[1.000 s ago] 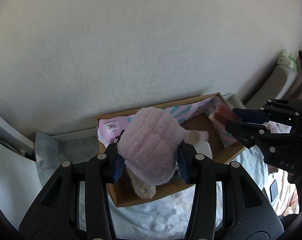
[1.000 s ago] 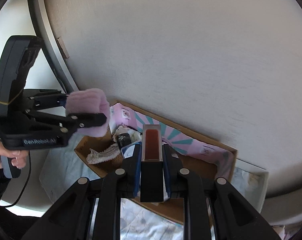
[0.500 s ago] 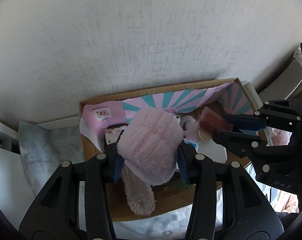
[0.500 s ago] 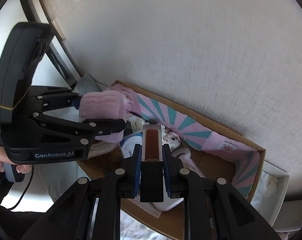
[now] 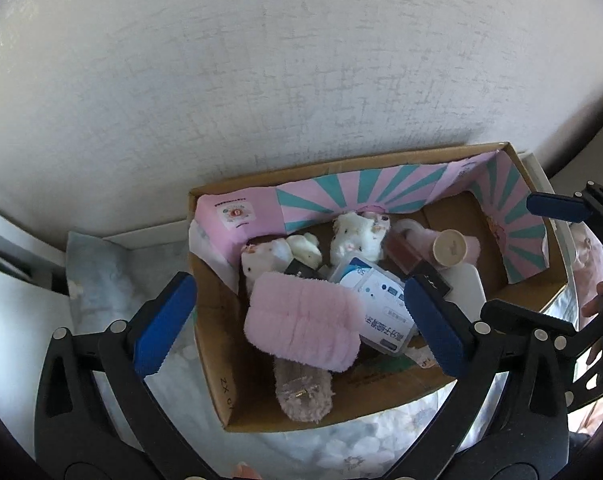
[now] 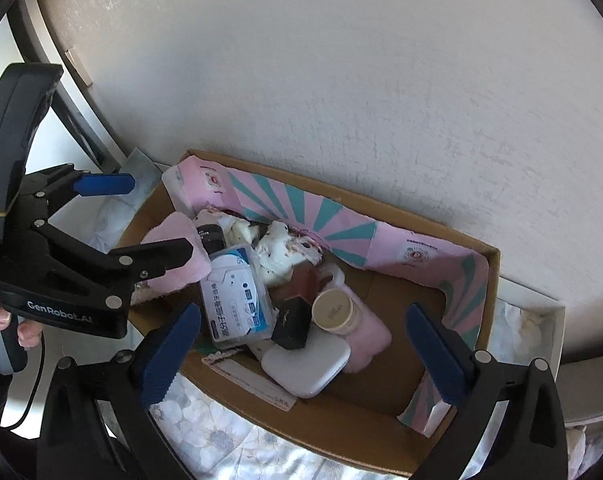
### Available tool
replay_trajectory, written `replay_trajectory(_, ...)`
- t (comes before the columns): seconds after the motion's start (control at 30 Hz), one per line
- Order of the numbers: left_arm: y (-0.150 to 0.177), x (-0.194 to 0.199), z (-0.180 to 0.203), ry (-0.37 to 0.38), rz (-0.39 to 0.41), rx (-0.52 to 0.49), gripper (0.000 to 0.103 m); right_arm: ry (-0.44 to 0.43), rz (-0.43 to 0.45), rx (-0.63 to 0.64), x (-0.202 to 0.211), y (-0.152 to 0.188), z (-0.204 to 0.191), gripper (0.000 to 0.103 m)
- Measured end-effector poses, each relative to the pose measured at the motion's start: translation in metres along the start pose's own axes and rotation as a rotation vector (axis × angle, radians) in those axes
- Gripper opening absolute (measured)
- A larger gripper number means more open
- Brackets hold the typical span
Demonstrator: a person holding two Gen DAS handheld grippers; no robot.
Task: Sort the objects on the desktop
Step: 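Lower the pink sock and lipstick into the box, opening both tools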
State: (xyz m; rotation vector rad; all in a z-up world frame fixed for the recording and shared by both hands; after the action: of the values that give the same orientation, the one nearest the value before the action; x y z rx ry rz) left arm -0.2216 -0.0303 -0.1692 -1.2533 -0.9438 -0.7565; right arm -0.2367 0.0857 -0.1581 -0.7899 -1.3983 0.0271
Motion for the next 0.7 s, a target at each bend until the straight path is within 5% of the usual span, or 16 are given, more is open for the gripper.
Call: replay_trajectory(0.7, 0.002, 0.022, -0.007, 0.021, 0.019, -0.016, 0.103, 0.047, -0.002, 0.046, 0.020, 0.004, -0.008, 0.102)
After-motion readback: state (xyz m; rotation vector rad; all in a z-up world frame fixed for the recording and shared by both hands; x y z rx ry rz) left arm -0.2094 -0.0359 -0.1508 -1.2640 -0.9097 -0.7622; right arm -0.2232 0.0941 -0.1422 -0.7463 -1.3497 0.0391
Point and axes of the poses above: each gripper's, at about its wrist camera, not at the fingertips, and x roughly against the way its jaws point, z to its right, y to its underside, the point moved 1 cm from there along -x, roughly the way its jaws point, and after that the axes turned 10 degrees about x, right-handed, at the moved point
